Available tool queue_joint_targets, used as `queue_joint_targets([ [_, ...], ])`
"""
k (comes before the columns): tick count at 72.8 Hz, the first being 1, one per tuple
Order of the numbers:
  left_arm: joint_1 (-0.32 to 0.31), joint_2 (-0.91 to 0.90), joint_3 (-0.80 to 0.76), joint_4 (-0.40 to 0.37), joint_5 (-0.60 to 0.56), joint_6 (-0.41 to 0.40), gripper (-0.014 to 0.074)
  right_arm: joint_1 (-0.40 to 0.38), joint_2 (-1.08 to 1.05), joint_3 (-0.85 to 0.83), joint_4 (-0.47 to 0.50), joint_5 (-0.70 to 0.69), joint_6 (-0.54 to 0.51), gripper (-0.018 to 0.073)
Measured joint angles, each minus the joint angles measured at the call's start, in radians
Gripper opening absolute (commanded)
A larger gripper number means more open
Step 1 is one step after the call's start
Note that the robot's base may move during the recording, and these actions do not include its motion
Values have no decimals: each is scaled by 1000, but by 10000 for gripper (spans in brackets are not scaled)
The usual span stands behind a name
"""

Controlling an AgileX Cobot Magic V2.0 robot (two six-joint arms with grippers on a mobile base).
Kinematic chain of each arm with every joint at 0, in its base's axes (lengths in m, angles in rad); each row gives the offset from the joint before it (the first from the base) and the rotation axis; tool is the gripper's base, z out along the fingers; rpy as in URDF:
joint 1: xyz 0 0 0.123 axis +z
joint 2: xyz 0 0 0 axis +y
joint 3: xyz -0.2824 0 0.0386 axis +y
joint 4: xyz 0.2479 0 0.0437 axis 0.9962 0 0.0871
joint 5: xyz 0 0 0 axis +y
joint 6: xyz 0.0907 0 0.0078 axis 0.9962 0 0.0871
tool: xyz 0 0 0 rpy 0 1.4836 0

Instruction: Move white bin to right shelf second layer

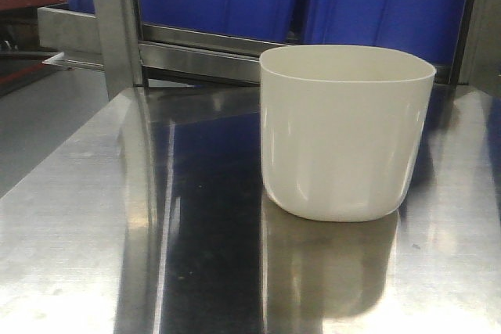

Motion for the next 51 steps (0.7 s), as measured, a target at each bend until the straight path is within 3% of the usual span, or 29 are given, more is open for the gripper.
queue_joint_targets([
  [38,0,0,0,0,0,0,85,0,4,-4,0,-23,0,55],
  [51,0,0,0,0,0,0,85,0,252,-154,0,8,0,55],
])
